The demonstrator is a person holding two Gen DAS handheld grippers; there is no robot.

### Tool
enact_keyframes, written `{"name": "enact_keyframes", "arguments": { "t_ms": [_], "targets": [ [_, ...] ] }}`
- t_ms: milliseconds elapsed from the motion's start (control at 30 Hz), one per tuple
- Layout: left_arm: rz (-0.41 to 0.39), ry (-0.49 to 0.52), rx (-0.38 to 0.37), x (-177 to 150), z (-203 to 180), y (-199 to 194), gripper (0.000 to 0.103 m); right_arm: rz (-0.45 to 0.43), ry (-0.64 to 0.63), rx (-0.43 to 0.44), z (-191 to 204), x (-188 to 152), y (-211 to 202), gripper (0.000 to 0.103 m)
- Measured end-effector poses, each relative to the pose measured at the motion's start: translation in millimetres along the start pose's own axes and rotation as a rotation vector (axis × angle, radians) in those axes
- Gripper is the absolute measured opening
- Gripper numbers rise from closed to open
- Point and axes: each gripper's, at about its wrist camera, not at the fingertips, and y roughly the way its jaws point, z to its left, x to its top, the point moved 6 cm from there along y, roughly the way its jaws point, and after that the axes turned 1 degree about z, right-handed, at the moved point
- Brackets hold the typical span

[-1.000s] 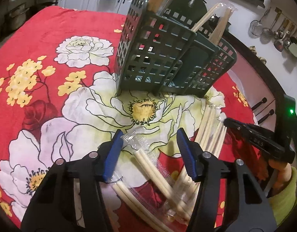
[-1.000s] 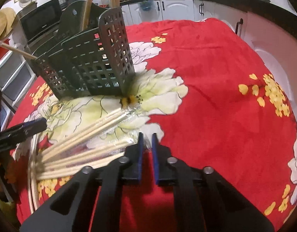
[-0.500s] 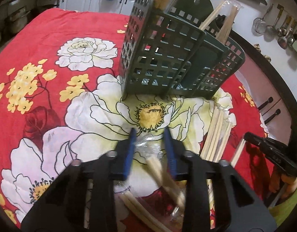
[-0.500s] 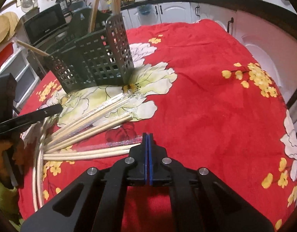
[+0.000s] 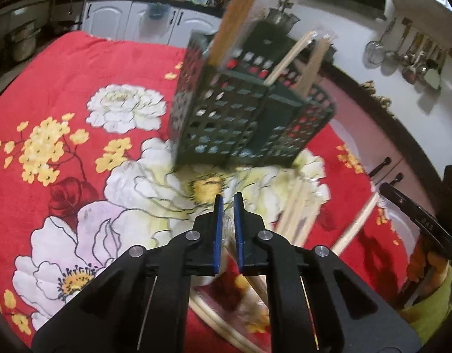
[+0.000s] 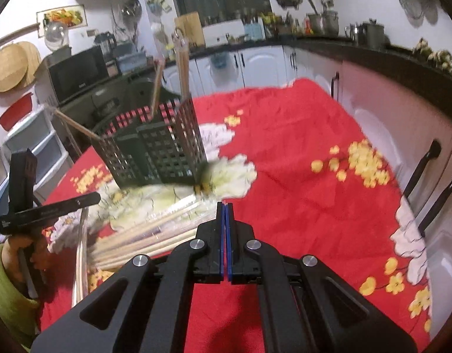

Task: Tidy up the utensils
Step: 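Lift the chopstick with the right gripper and carry it above the caddy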

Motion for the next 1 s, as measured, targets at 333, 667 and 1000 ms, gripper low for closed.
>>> {"name": "enact_keyframes", "arguments": {
  "t_ms": [333, 667, 1000],
  "targets": [
    [-0.117, 0.091, -0.096, 28, -56, -37, 0.003, -0.136, -0.057, 0.003, 19, 29, -39, 0.001],
    [-0.168, 0.211, -0.158, 53, -113, -43, 0.003, -0.199, -0.098, 0.014, 33, 46, -64, 0.001],
    [-0.215, 0.256, -0.185, 68, -141, -49, 0.003, -0.253, -0.121, 0.005, 38, 57, -82, 0.001]
  ]
}}
